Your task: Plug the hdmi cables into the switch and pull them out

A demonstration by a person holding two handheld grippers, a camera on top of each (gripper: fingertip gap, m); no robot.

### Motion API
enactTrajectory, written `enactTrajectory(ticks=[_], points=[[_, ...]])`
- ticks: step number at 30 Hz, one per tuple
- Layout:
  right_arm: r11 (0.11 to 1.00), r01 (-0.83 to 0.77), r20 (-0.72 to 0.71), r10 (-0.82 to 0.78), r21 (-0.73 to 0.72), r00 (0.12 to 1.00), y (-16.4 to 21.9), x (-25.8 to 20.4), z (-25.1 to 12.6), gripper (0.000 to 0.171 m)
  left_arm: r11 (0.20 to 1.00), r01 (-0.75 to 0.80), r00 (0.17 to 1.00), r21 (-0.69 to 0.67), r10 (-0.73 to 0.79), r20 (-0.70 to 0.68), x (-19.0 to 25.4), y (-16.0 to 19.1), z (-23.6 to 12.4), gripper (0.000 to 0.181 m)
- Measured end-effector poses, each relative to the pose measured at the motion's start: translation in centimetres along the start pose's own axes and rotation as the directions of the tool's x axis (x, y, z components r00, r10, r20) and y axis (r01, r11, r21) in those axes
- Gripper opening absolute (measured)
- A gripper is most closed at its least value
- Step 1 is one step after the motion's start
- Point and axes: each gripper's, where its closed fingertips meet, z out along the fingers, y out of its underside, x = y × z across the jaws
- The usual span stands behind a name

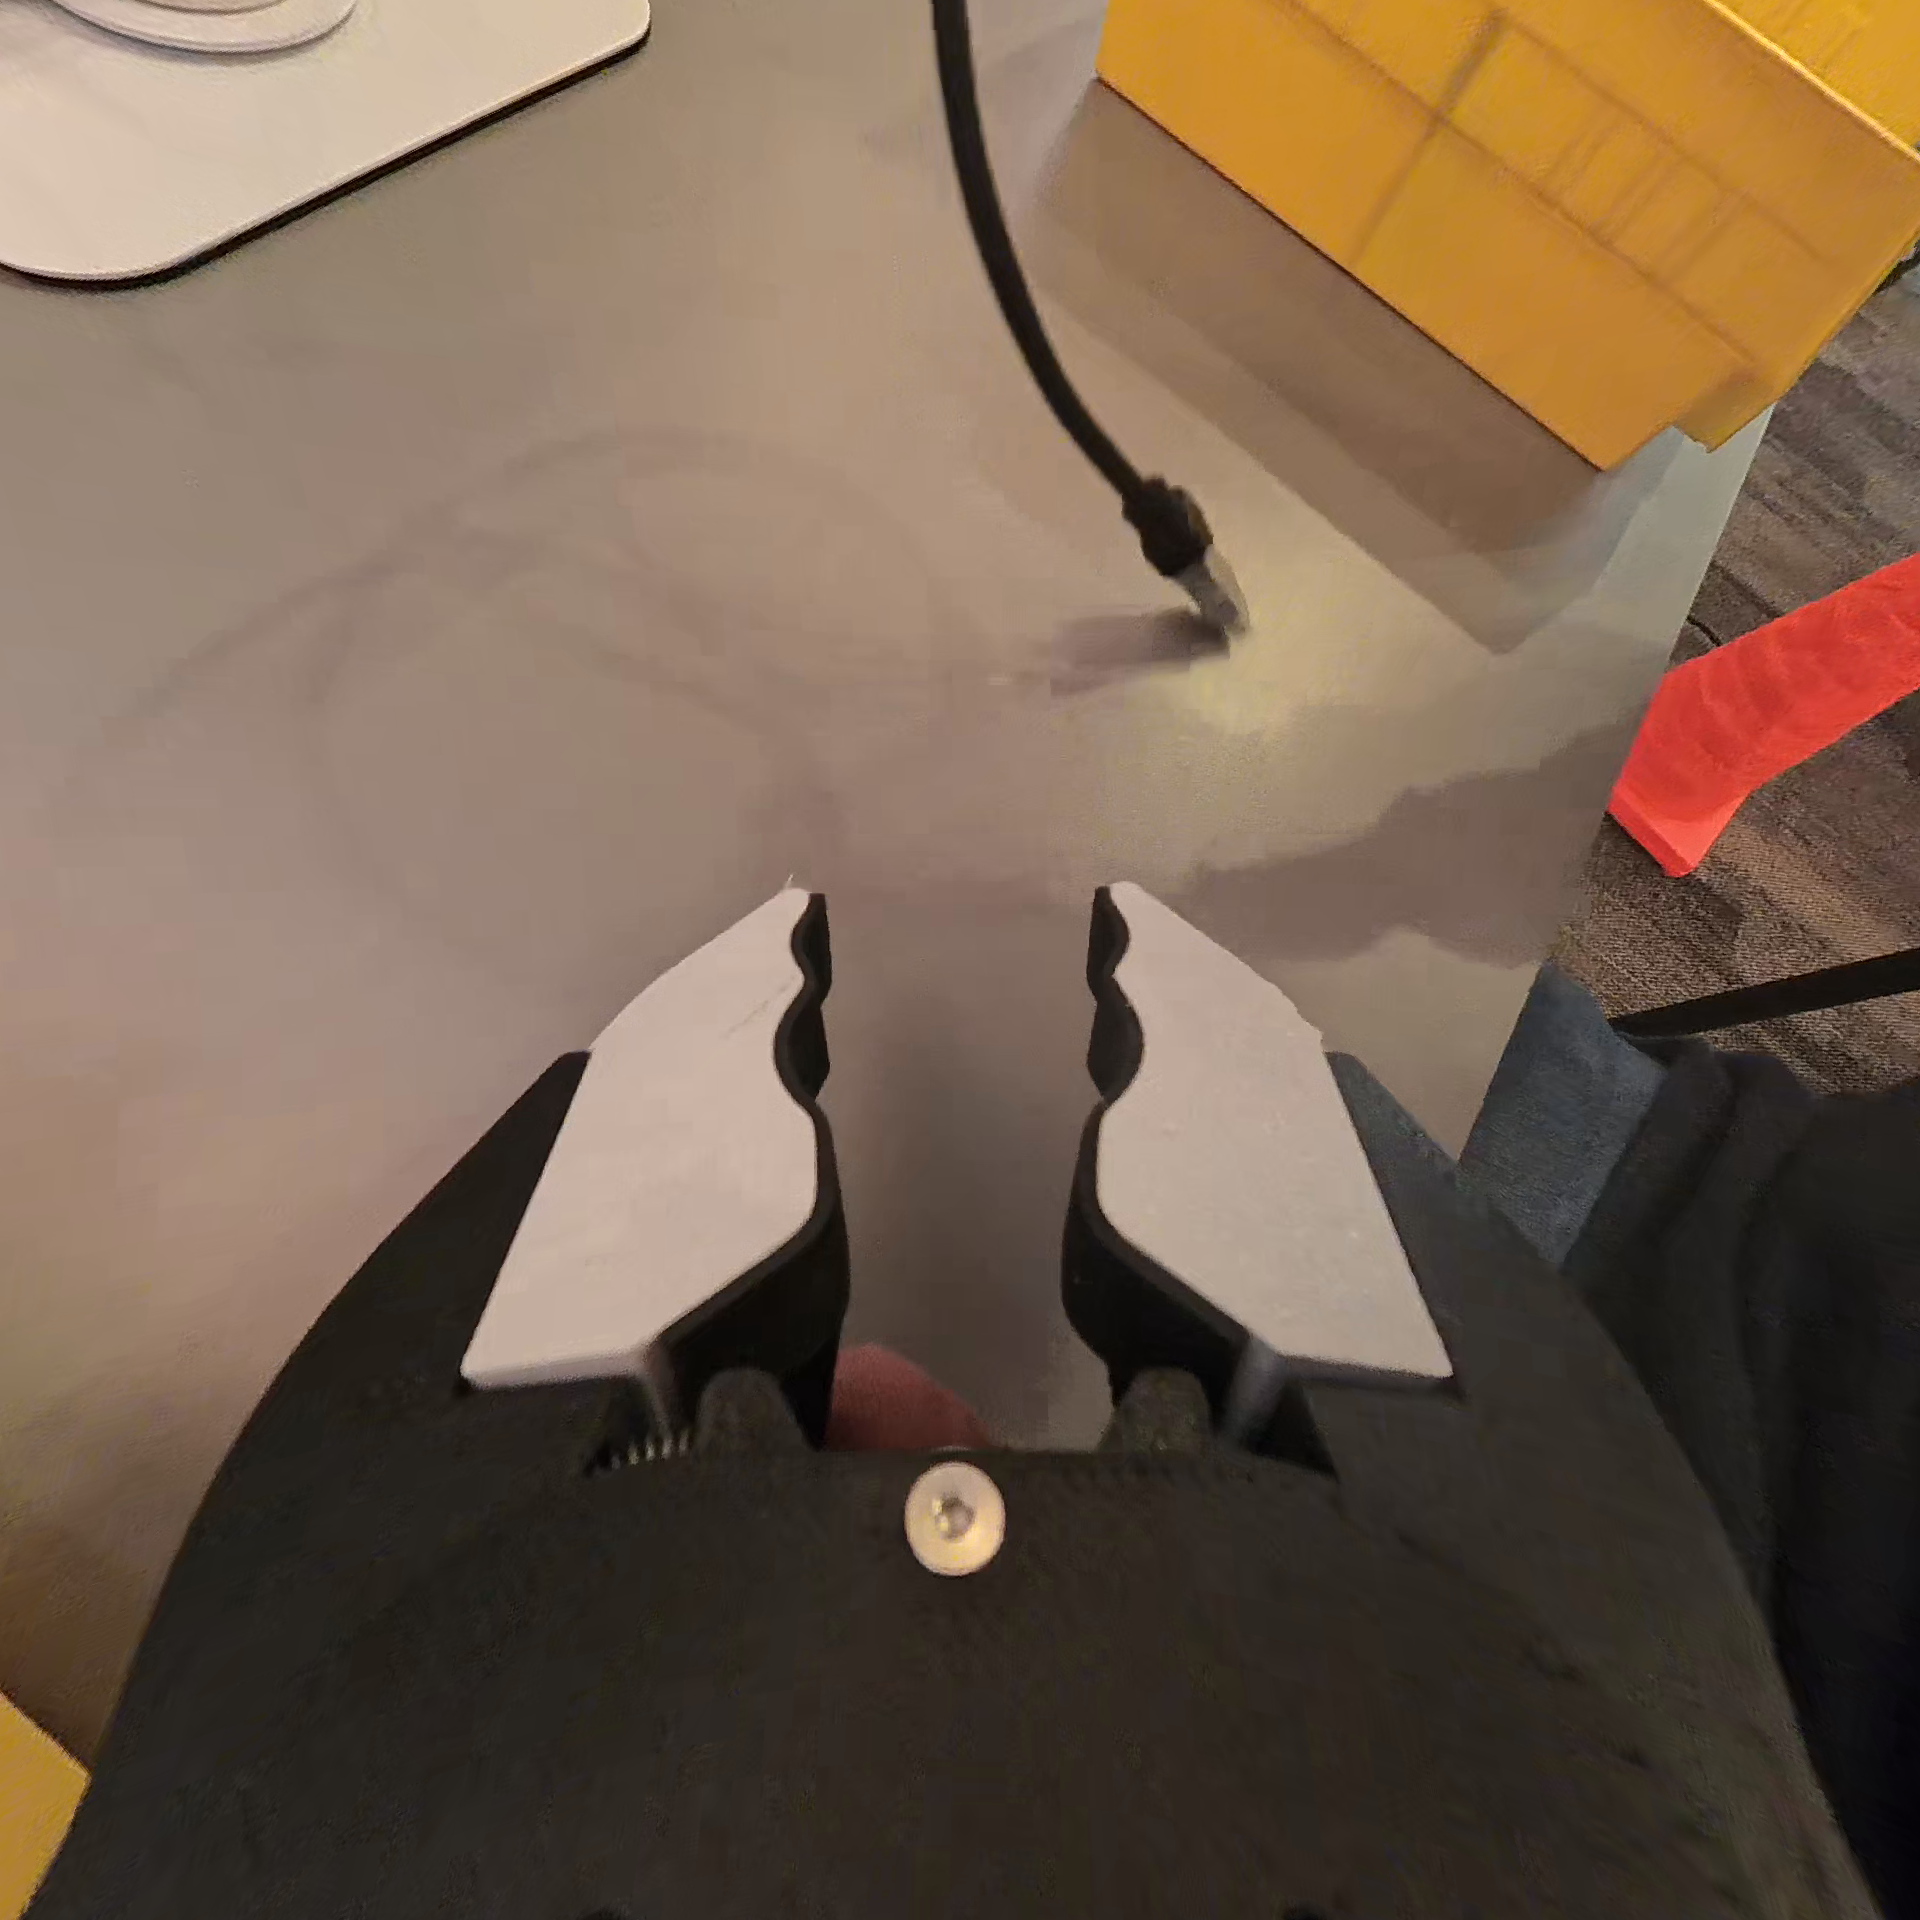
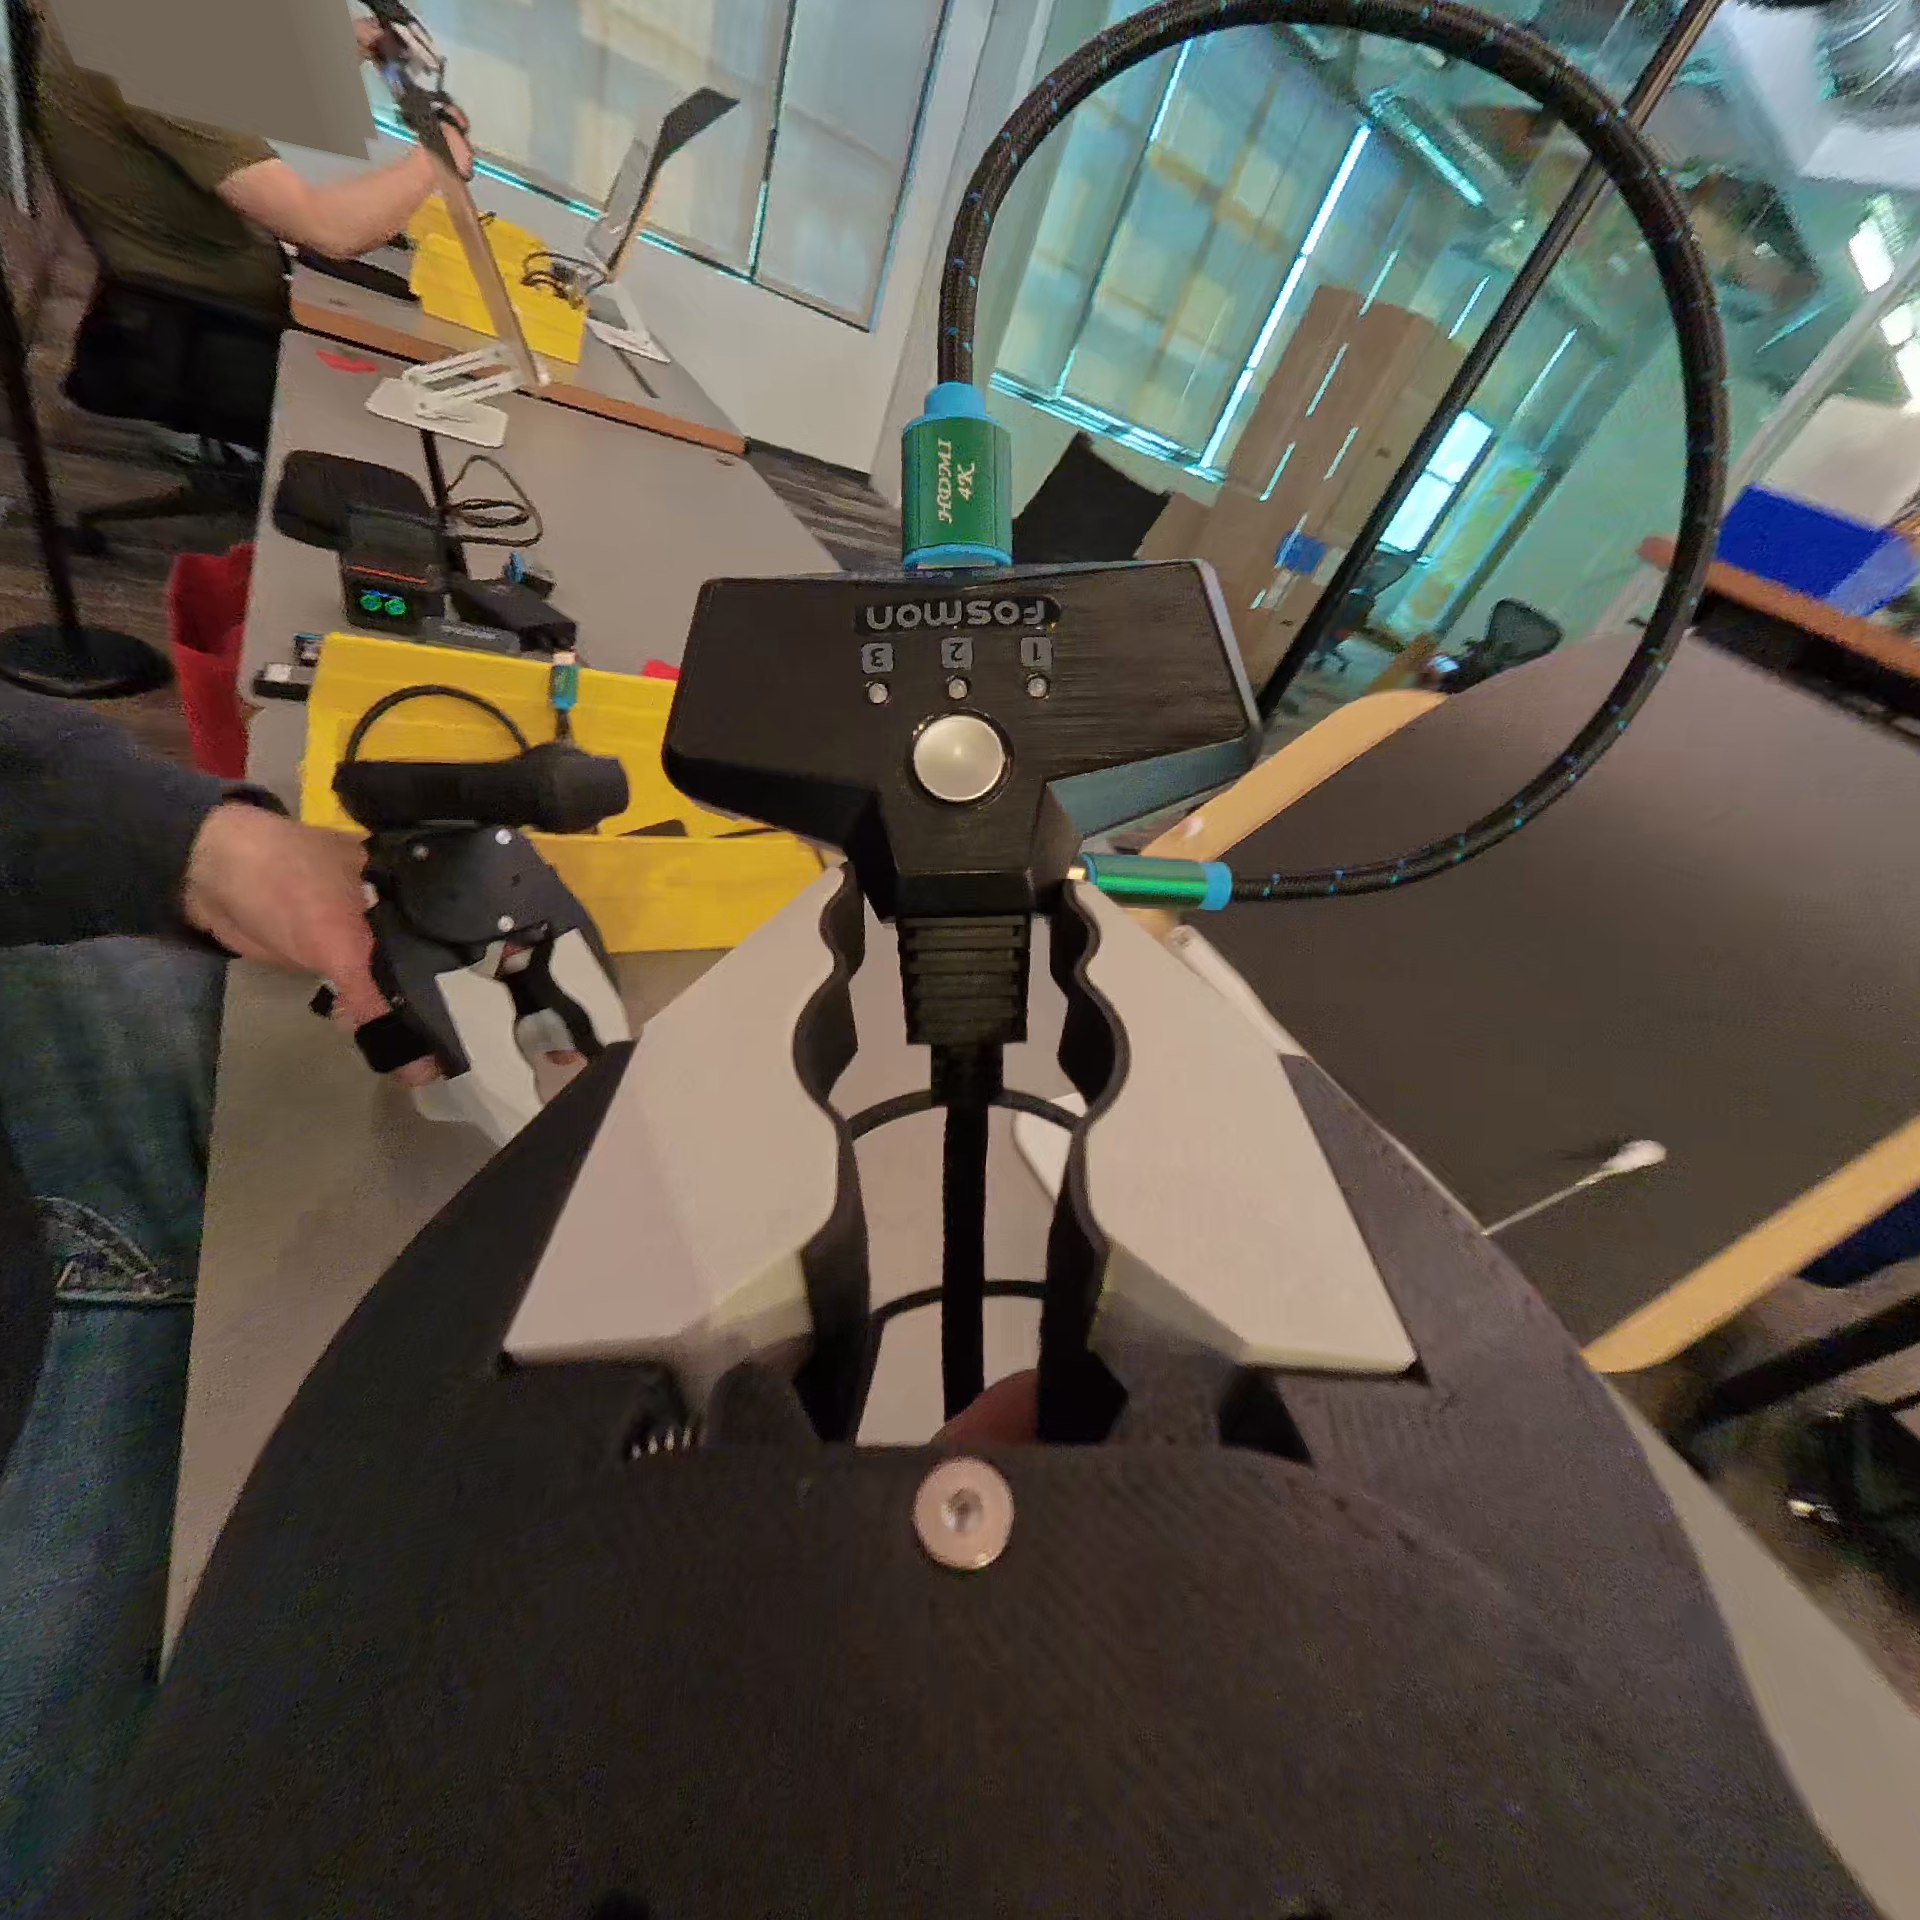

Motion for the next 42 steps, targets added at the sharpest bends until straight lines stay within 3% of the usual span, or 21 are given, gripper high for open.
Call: enactTrajectory(ticks=[7, 12, 17, 26, 35, 42], points=[[0.991, 0.137, -0.238, -0.133, 0.001, 0.962, -7.2, 7.3, -6.1, 0.034, 1.0, -0.01, 1.0, 0.005, 0.01, 0.004, 0.1, -0.2, -0.3, 0.047], [0.992, 0.123, -0.405, -0.116, -0.007, 0.907, -7.8, 12.9, -11.8, 0.034, 1.0, -0.013, 1.0, -0.001, 0.013, 0.005, 0.2, -0.1, -0.3, 0.047], [0.998, 0.002, -0.471, -0.028, -0.055, 0.882, -1.4, 15.7, -14.7, 0.034, 1.0, -0.015, 1.0, -0.01, 0.015, 0.002, 0.3, 0.1, 0.0, 0.047], [0.963, -0.231, -0.502, 0.132, -0.14, 0.855, 13.3, 17.1, -15.4, 0.034, 1.0, -0.016, 1.0, -0.027, 0.016, 0.001, 0.4, 0.5, 0.3, 0.047], [0.892, -0.419, -0.571, 0.259, -0.167, 0.779, 22.9, 18.3, -16.4, 0.034, 0.999, -0.021, 1.0, -0.036, 0.021, 0.001, 0.3, 0.7, 0.3, 0.047], [0.73, -0.473, -0.531, 0.179, -0.492, 0.828, 30.1, 15.4, -15.9, 0.034, 0.999, -0.024, 1.0, -0.044, 0.024, -0.003, 0.4, 0.9, 0.4, 0.047]])
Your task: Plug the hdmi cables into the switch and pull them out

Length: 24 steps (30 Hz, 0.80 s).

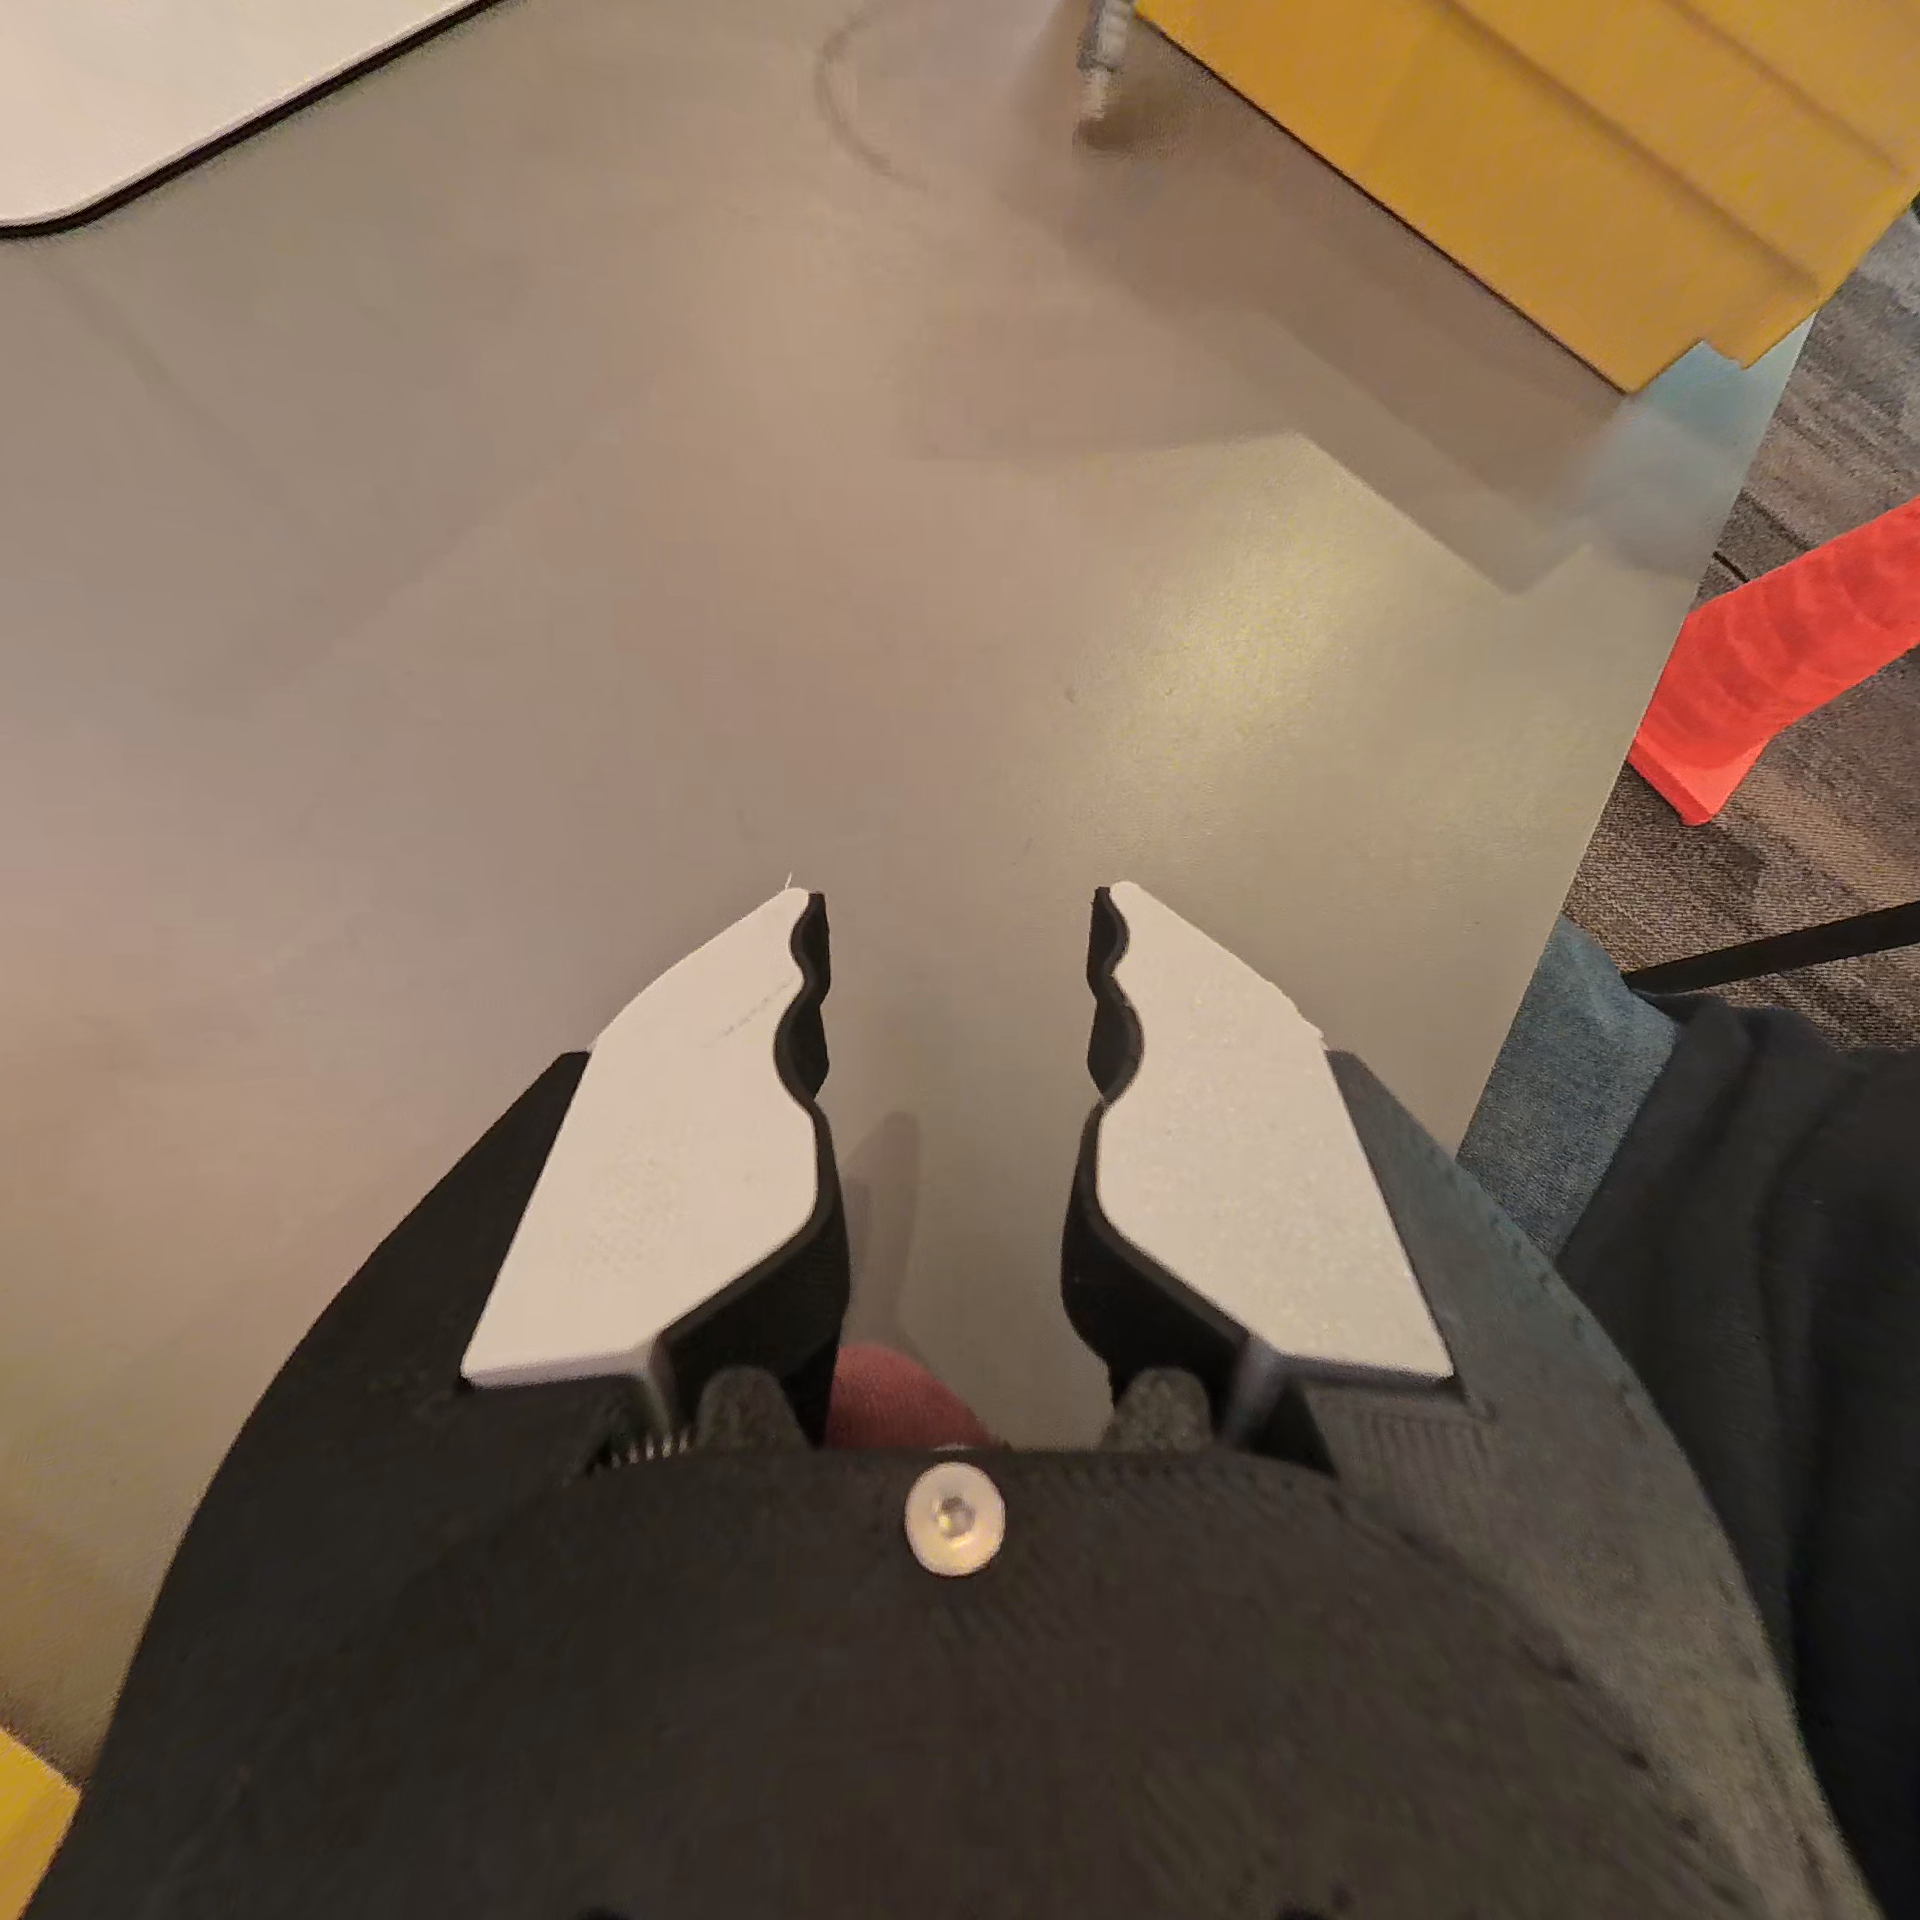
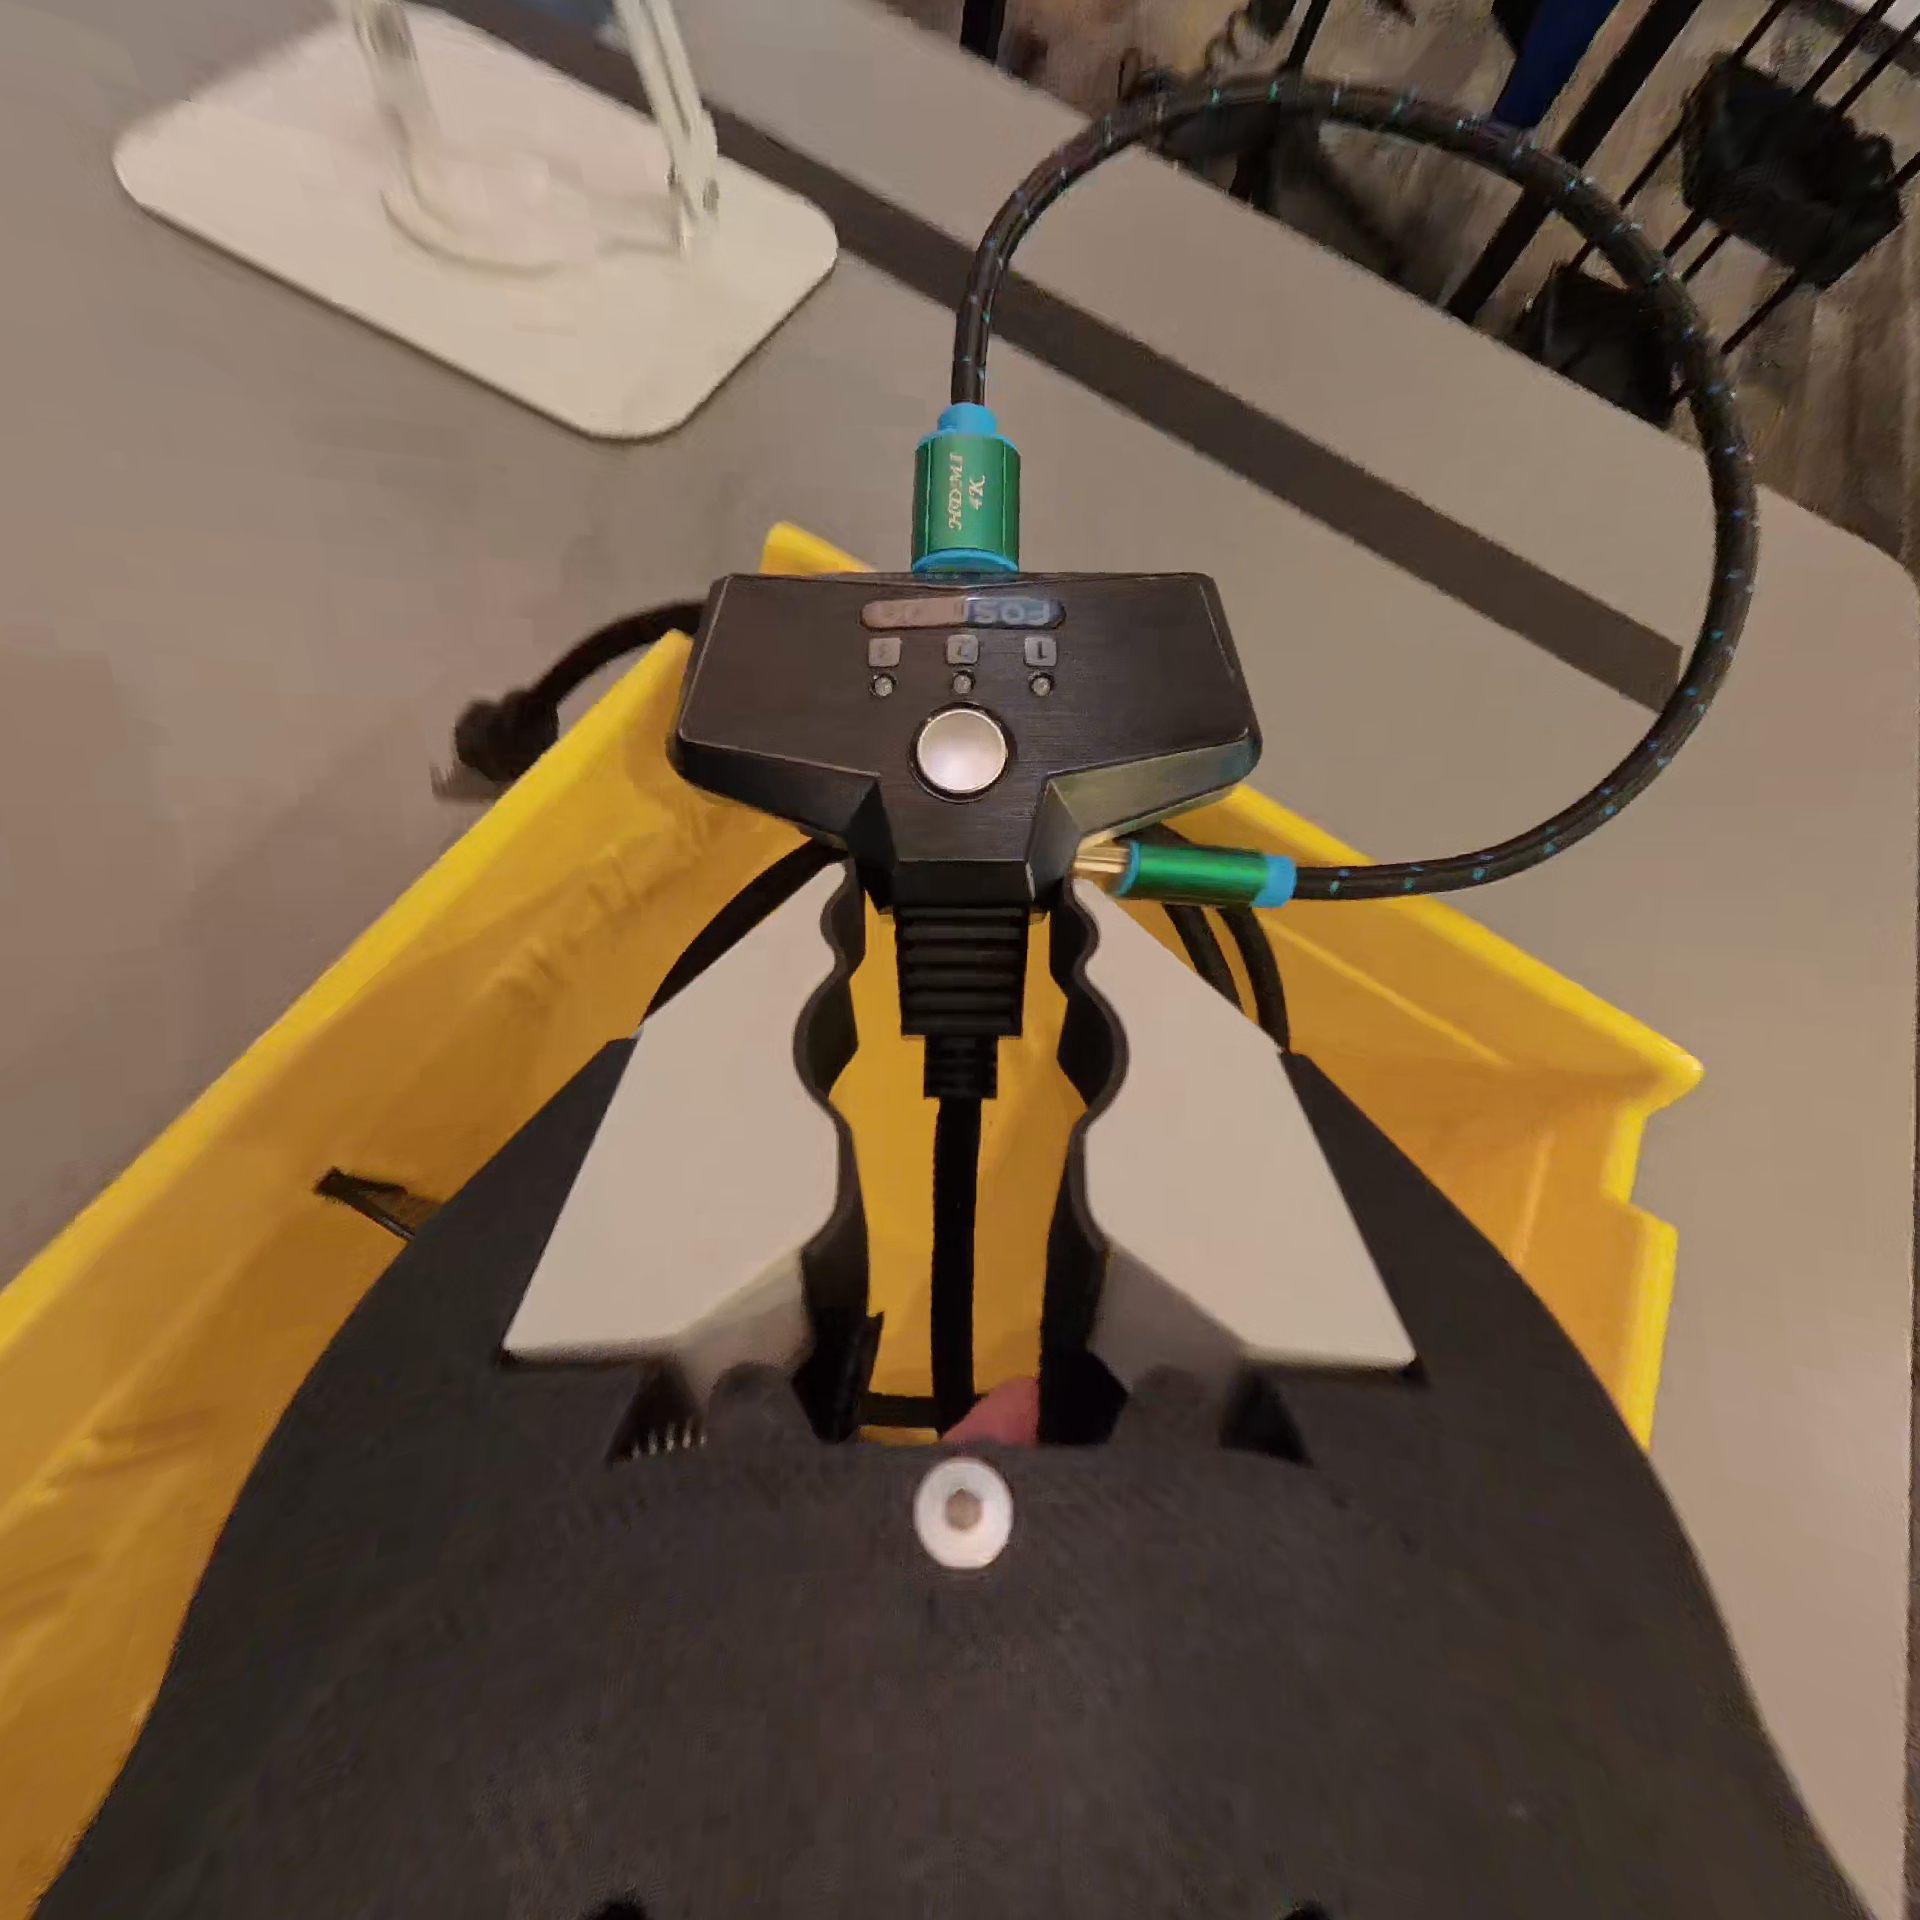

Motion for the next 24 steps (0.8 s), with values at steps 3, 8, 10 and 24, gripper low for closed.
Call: enactTrajectory(ticks=[3, 8, 10, 24], points=[[0.989, 0.061, -0.007, -0.063, -0.138, 0.998, 1.9, -0.5, 0.8, 0.032, 1.0, -0.01, 1.0, -0.009, 0.01, 0.002, 0.1, 0.1, 0.2, 0.047], [0.9, 0.173, 0.003, -0.188, -0.4, 0.982, 6.0, -0.4, 1.7, 0.028, 0.999, -0.028, 1.0, -0.016, 0.028, 0.004, 0.4, 0.1, 0.1, 0.047], [0.873, 0.185, 0.018, -0.198, -0.451, 0.98, 6.5, -0.4, 1.8, 0.027, 0.999, -0.028, 1.0, -0.017, 0.028, 0.001, 0.4, 0.1, 0.1, 0.047], [0.864, 0.226, 0.099, -0.203, -0.451, 0.974, 4.5, -1.2, -0.8, 0.051, 0.998, -0.045, 0.999, -0.034, 0.045, 0.004, 0.4, 0.3, 0.0, 0.048]])
